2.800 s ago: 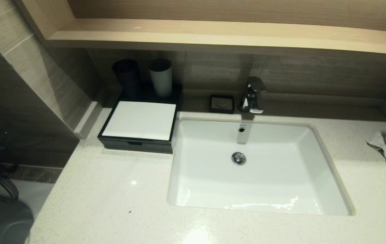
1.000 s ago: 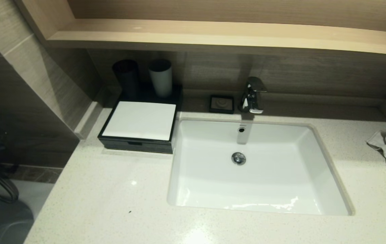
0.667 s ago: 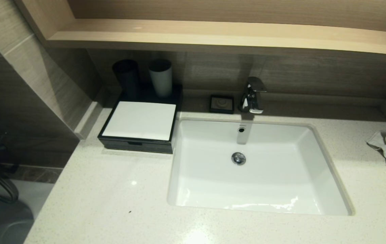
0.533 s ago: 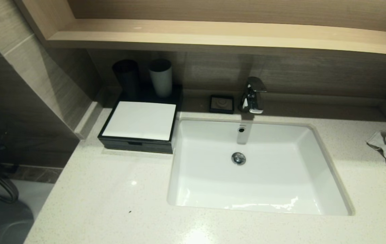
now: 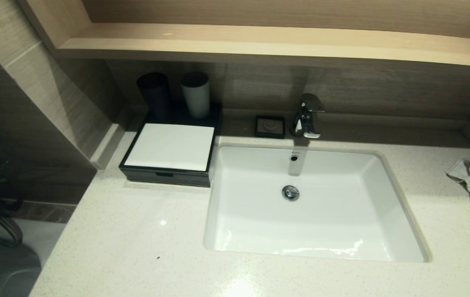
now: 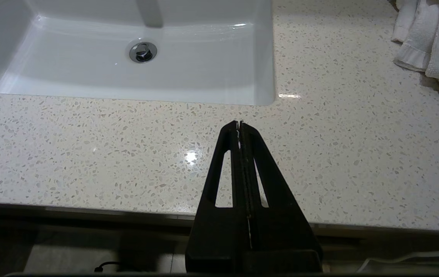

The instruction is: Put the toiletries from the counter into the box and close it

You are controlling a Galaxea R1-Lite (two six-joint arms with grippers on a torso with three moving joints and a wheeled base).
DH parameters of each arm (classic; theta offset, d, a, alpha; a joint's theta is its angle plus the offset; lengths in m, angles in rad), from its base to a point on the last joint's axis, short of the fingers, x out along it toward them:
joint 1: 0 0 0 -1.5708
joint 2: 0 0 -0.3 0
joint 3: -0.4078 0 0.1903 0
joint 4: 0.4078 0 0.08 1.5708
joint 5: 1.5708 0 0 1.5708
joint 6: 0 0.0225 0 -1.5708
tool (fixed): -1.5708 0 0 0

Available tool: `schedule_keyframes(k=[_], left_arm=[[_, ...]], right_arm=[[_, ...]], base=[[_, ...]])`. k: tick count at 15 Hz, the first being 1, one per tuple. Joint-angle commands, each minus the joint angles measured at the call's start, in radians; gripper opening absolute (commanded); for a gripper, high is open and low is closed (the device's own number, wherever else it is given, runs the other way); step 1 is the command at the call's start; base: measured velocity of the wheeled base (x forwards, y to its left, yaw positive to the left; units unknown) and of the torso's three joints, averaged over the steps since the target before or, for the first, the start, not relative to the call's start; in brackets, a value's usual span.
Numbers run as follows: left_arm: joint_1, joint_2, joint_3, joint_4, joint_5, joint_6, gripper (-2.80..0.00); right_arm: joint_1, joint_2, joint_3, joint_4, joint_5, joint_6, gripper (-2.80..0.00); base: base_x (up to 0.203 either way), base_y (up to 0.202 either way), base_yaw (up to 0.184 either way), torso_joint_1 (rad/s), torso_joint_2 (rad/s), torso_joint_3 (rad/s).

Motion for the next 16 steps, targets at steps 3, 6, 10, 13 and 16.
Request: schedule_keyframes(k=[3,6,10,13,16], left_arm=[[0.0,0.001,0.0,-0.002,-0.001,-0.003,-2.8],[0.0,0.001,0.0,-0.002,0.001,-0.007,-2.8],[0.0,0.001,0.0,-0.002,0.001,-0.009,-2.8],[0.0,0.001,0.0,-0.002,0.001,-0.009,-2.8],[0.0,0.001,0.0,-0.002,0.001,-0.007,-2.8]], right_arm=[[0.0,0.0,0.0,0.0,0.0,0.0,-2.8],[0.0,0.0,0.0,0.0,0.0,0.0,-2.8],[0.0,0.0,0.0,0.0,0.0,0.0,-2.8],[0.0,0.0,0.0,0.0,0.0,0.0,-2.8],[0.0,0.0,0.0,0.0,0.0,0.0,-2.8]], base=[[0.0,0.0,0.0,0.0,0.0,0.0],[0.0,0.0,0.0,0.0,0.0,0.0],[0.0,0.0,0.0,0.0,0.0,0.0],[0.0,0.0,0.0,0.0,0.0,0.0],[0.0,0.0,0.0,0.0,0.0,0.0]])
